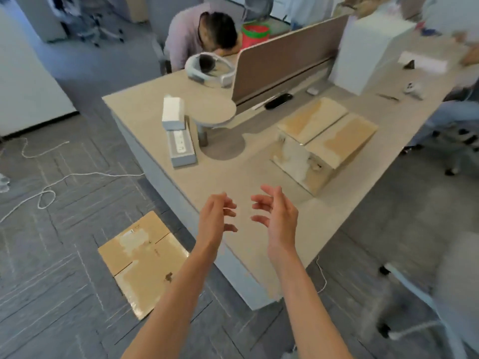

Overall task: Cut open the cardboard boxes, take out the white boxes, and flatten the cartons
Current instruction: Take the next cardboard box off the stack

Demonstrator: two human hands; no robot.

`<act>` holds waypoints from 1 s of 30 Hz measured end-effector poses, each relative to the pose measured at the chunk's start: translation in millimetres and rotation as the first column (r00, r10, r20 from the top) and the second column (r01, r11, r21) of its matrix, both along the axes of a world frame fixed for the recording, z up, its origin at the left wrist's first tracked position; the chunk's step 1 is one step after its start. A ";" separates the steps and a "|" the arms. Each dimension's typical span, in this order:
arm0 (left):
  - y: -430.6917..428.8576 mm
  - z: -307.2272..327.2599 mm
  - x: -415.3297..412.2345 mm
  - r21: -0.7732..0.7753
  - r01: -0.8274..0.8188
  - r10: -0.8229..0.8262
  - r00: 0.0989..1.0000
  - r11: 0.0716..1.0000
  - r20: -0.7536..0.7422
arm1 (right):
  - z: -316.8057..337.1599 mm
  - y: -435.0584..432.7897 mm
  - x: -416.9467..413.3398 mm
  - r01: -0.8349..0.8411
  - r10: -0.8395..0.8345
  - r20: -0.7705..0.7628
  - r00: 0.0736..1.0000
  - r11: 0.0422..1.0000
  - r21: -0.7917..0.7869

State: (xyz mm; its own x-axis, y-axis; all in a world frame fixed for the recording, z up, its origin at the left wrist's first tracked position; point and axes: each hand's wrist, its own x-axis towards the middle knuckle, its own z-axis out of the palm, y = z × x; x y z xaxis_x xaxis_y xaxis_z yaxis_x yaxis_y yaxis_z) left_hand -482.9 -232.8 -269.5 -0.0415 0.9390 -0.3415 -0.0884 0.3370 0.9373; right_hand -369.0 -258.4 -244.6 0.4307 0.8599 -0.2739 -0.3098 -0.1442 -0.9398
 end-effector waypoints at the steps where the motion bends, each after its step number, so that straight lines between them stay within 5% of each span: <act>1: 1.0 -2.7 15.0 0.005 0.014 -0.014 1.000 1.000 -0.007 | -1.8 -0.8 17.2 0.013 -0.013 -0.004 1.000 1.000 -0.002; 8: 57.9 -3.8 211.4 0.025 0.108 -0.108 0.994 0.994 -0.026 | -4.0 45.5 219.1 -0.035 0.038 0.161 0.986 0.999 -0.019; 14: 135.6 -14.8 299.9 -0.064 0.150 -0.159 0.971 0.987 -0.178 | -17.8 122.1 325.3 -0.190 0.246 0.420 0.874 0.967 -0.169; 18: 201.5 -54.6 313.3 -0.024 -0.018 0.011 0.963 1.000 -0.269 | -37.8 191.5 377.1 -0.267 0.397 0.612 0.684 0.917 -0.296; 24: 241.0 -93.0 348.0 0.139 -0.139 0.171 0.952 0.981 -0.254 | -77.4 290.1 464.6 -0.096 0.478 0.867 0.145 0.878 -0.468; 30: 292.9 -96.9 392.0 0.259 -0.063 0.144 0.941 0.964 -0.308 | -91.6 370.6 521.5 0.115 0.535 0.844 0.049 0.836 -0.537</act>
